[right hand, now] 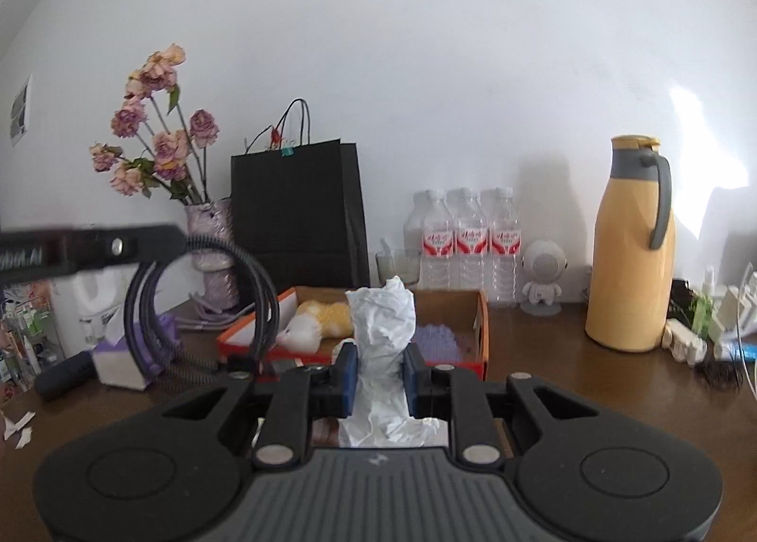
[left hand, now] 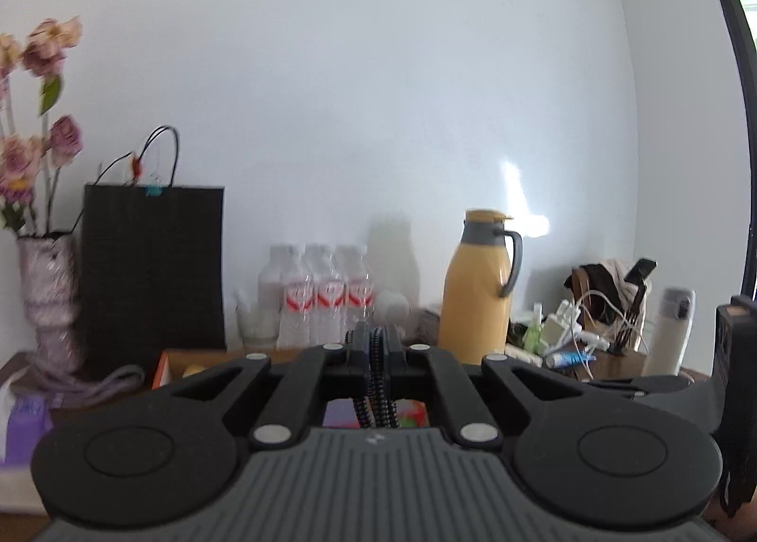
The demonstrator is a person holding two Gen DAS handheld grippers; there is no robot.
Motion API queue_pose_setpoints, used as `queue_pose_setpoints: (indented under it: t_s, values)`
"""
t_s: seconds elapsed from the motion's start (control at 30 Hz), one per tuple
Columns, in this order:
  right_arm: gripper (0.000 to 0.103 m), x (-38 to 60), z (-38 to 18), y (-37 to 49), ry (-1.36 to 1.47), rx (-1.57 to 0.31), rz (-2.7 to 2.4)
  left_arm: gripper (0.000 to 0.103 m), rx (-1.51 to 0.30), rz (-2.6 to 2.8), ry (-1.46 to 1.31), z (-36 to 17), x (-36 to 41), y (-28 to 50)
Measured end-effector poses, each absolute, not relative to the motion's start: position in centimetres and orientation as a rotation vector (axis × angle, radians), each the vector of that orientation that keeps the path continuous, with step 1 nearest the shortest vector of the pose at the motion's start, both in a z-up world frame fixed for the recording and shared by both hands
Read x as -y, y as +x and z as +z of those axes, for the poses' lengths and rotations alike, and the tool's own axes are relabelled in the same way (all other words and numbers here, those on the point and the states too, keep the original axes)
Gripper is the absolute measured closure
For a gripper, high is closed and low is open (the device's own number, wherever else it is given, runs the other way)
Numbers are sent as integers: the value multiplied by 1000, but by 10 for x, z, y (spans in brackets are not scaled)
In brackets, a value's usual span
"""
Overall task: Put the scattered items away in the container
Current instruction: 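Carry the cable and tissue over the cardboard box with both tools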
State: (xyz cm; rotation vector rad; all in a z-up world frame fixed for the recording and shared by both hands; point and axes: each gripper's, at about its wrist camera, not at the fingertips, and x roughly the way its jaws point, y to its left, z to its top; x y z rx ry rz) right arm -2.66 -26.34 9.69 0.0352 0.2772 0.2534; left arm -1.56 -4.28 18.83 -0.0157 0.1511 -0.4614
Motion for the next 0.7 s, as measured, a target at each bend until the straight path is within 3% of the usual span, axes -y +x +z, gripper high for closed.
queue_pose_setpoints:
  t_s: [0.27,0.53,0.7]
  values:
    - [84,267,134,110,13,-374,264,98,-351,-480,-119,188,42,155]
    - [84,268,120,264,34,-663,289,98,-652,-481,-125,105,41,298]
    - [84,251,79,335,-12,-846,251,96,-792,-344,76,64,31,338]
